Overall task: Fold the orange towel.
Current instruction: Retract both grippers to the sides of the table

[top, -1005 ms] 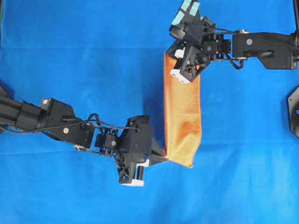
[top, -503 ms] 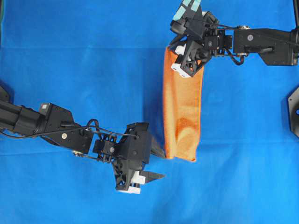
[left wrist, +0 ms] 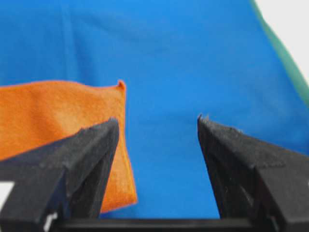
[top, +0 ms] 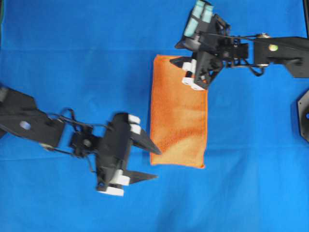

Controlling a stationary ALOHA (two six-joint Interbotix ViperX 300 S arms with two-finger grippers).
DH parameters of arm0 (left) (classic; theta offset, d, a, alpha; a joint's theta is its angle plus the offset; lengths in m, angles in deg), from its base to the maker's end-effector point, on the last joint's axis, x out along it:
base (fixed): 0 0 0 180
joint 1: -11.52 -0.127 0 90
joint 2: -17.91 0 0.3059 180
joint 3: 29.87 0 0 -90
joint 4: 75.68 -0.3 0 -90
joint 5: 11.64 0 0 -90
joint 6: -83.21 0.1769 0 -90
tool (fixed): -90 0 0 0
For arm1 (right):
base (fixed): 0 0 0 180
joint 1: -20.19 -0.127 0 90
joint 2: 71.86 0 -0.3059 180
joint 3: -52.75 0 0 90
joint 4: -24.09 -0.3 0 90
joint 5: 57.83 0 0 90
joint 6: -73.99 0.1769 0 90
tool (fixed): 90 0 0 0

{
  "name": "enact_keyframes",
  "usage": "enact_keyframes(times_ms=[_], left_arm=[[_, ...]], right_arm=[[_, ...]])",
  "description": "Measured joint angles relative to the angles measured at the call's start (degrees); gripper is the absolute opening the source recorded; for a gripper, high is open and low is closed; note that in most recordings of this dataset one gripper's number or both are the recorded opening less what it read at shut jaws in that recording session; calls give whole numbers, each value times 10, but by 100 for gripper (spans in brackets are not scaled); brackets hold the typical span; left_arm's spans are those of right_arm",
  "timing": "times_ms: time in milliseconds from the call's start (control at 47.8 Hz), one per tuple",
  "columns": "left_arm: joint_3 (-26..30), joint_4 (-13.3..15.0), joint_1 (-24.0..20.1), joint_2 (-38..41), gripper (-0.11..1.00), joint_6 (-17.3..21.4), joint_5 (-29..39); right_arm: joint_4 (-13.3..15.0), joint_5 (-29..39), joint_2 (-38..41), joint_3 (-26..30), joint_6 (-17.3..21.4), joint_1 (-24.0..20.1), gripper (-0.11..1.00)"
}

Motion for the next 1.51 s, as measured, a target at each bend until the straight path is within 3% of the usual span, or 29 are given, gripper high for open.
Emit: enact_keyframes(times_ms=[105, 377, 754, 1214, 1340, 1508], left_arm=[[-39, 0, -10, -48, 59, 2, -2], [-149, -1, -85, -142, 59, 4, -57], [-258, -1, -134, -224, 59, 4, -112], [-263, 0, -147, -226, 59, 4, -120], [-247, -1, -163, -201, 59, 4, -138], [-179, -1, -209, -116, 69, 9, -149]], right_arm=[[0, 1, -36, -25, 6, -17, 55], [-25, -18, -165, -140, 39, -45, 55], [-28, -113, -283, -271, 79, -73, 55], [-27, -122, -283, -273, 79, -67, 55], [-28, -124, -266, -269, 79, -24, 55], [-26, -124, -211, -250, 76, 44, 55]])
